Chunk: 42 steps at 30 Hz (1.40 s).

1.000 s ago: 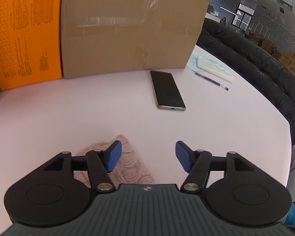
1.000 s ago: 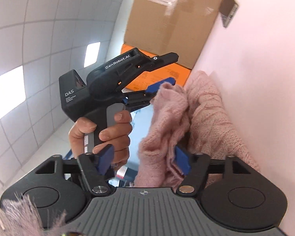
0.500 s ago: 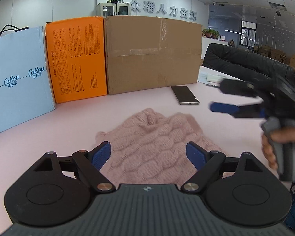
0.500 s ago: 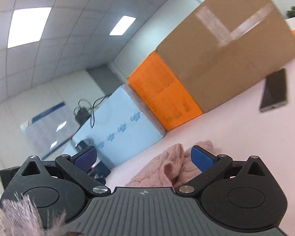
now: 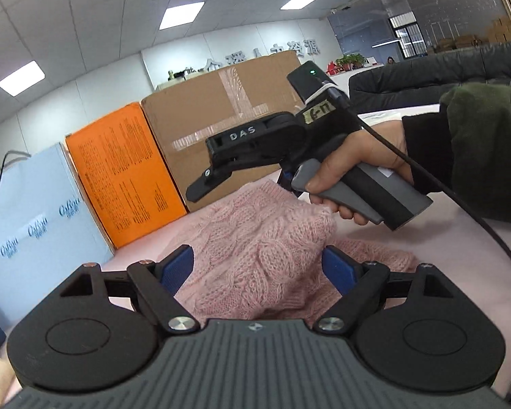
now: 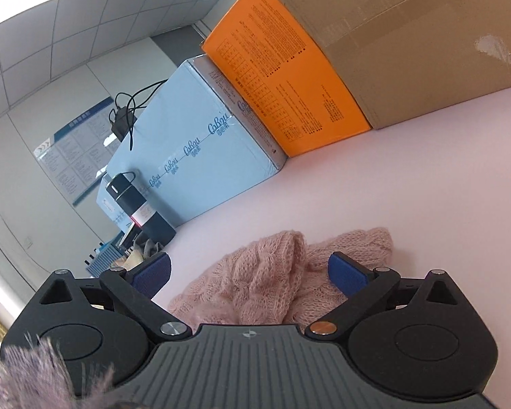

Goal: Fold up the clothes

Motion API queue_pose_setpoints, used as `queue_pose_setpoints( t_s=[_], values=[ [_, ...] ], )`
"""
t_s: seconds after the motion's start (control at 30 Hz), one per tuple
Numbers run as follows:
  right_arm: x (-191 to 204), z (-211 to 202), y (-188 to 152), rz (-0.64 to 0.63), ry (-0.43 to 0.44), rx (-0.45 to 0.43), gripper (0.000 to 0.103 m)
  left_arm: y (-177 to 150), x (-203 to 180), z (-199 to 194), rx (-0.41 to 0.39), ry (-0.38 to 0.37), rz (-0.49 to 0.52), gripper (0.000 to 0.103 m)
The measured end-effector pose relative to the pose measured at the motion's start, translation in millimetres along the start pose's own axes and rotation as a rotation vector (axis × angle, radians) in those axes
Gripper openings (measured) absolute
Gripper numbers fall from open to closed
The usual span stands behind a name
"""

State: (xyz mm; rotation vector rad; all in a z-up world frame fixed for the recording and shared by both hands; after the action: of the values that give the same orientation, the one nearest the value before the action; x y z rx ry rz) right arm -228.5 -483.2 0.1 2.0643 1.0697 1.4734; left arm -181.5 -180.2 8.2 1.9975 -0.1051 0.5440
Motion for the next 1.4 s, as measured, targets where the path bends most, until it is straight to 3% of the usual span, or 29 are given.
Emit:
queue_pose_setpoints(
  t_s=[0.03,0.07,0.1,0.13,0.2,0.37,0.43,0.57,0.67,0.73,0.77,0.8,0.87,0.9,0.93,0.97,1.0,1.1,1.17,1.27,1.33,1.4],
  values=[
    [0,3,0,-0.005,0.003,0.006,0.099,1,-4,4,0.015,-0.006,0.025,0.074],
    [0,6,-1,-0.013,-0.006,0.019,0.095,2,-8,7,0.031,-0.011,0.051,0.05],
    [0,9,-2,-0.021,-0.014,0.032,0.076,3,-7,9,0.033,-0.018,0.046,0.031],
    [1,11,-3,-0.036,-0.036,0.05,0.046,5,-6,9,0.032,-0.024,0.031,0.014],
    [5,15,-7,-0.077,-0.098,0.082,0.013,9,-2,10,0.029,-0.036,0.0,0.014],
    [20,-6,7,-0.104,-0.016,-0.001,0.012,29,9,-4,-0.039,-0.097,-0.102,0.014],
    [23,-21,11,-0.123,-0.022,-0.031,0.012,33,3,-6,-0.054,-0.114,-0.085,0.014],
    [-1,-37,2,-0.074,-0.167,-0.022,0.012,27,-27,6,0.011,-0.193,0.0,0.014],
    [-26,-34,-12,-0.024,-0.237,0.009,0.013,17,-46,17,0.071,-0.198,0.045,0.016],
    [-40,-32,-18,0.027,-0.249,0.021,0.029,18,-46,15,0.064,-0.191,0.043,0.018],
    [-42,-34,-17,0.037,-0.24,0.007,0.03,18,-44,15,0.067,-0.2,0.032,0.019],
    [-41,-34,-17,0.033,-0.251,0.005,0.04,17,-44,14,0.068,-0.202,0.028,0.02],
    [-38,-37,-18,0.021,-0.269,-0.002,0.047,14,-44,7,0.058,-0.2,0.029,0.03],
    [-35,-39,-18,0.013,-0.277,-0.007,0.06,12,-44,-2,0.043,-0.205,0.034,0.036],
    [-32,-43,-17,0.001,-0.3,-0.02,0.075,9,-44,-17,0.019,-0.222,0.038,0.053],
    [-27,-51,-16,-0.025,-0.313,-0.045,0.078,5,-41,-31,-0.013,-0.245,0.04,0.074],
    [-22,-59,-16,-0.052,-0.326,-0.071,0.078,2,-36,-42,-0.045,-0.261,0.043,0.082],
    [-5,-81,-9,-0.117,-0.322,-0.156,0.08,3,-24,-62,-0.114,-0.252,0.039,0.085],
    [10,-88,-1,-0.129,-0.192,-0.18,0.08,11,-16,-60,-0.136,-0.212,-0.019,0.08],
    [37,-67,7,-0.11,0.109,-0.062,0.081,20,-5,-40,-0.091,-0.155,-0.184,0.062],
    [50,-40,8,-0.116,0.181,0.042,0.081,19,4,-23,-0.015,-0.131,-0.319,0.052],
    [51,-14,8,-0.086,0.232,0.122,0.081,12,14,-7,0.091,-0.158,-0.459,0.049]
  ],
)
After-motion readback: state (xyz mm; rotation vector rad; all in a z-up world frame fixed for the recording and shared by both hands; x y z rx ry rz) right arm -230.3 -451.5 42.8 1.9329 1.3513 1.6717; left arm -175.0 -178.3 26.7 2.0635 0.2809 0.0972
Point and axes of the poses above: each gripper's, at about its wrist camera, not at the fingertips, and z roughly the way its jaws point, x to its left, y to its top, the point moved 1 cm from there along z, roughly the way its jaws point, and after that the axes turned 7 degrees about x, right-handed, at the moved point
